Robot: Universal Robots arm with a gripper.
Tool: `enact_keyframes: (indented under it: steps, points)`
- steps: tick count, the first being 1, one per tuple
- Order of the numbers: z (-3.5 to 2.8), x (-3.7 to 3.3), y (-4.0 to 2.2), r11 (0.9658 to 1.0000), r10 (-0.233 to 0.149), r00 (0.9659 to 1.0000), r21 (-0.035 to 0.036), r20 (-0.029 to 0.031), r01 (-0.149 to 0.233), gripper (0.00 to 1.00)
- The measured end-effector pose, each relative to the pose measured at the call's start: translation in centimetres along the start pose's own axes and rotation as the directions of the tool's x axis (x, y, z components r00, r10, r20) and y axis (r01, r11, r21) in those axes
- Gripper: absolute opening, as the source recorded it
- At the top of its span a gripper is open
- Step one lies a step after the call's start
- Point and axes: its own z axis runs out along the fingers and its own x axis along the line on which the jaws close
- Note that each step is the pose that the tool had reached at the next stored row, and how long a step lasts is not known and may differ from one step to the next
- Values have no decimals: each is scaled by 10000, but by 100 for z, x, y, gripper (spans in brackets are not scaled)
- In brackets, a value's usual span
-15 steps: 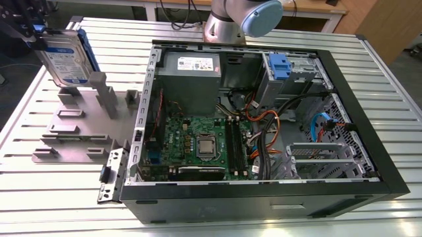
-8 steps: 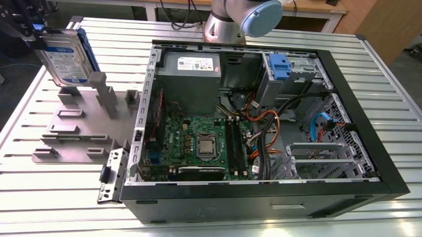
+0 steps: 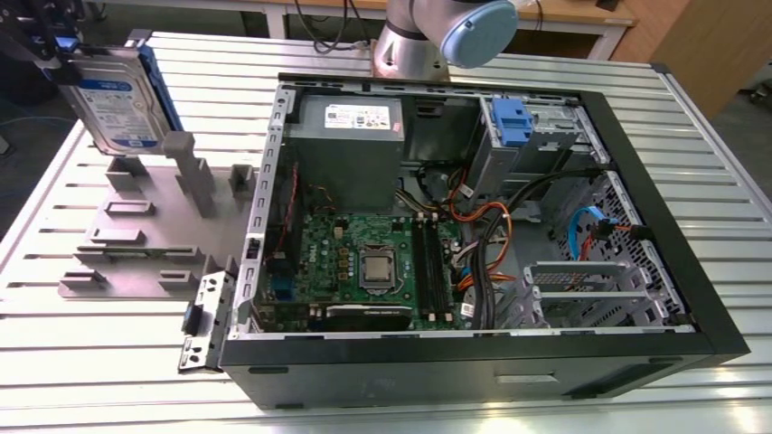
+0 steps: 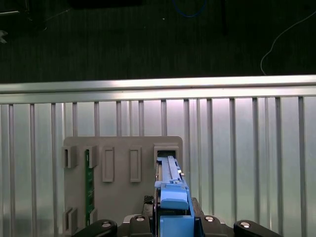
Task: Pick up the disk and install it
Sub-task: 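Pick up the disk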
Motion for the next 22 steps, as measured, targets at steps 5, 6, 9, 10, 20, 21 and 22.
enact_keyframes:
  steps: [5, 6, 9, 10, 20, 21, 22]
  points:
    - [-17, 0, 0, 10000, 0, 10000, 0, 0, 0, 36]
    - [-19, 0, 0, 10000, 0, 10000, 0, 0, 0, 36]
    - [-25, 1, -1, 10000, 0, 10000, 0, 0, 0, 36]
    - [-27, 1, 0, 10000, -1, 10000, 0, 0, 1, 36]
    - [-49, 1, -1, 10000, 0, 10000, 0, 0, 0, 36]
    - [-51, 1, -1, 10000, 0, 10000, 0, 0, 0, 36]
    - [-56, 1, -1, 10000, -1, 10000, 0, 0, 1, 36]
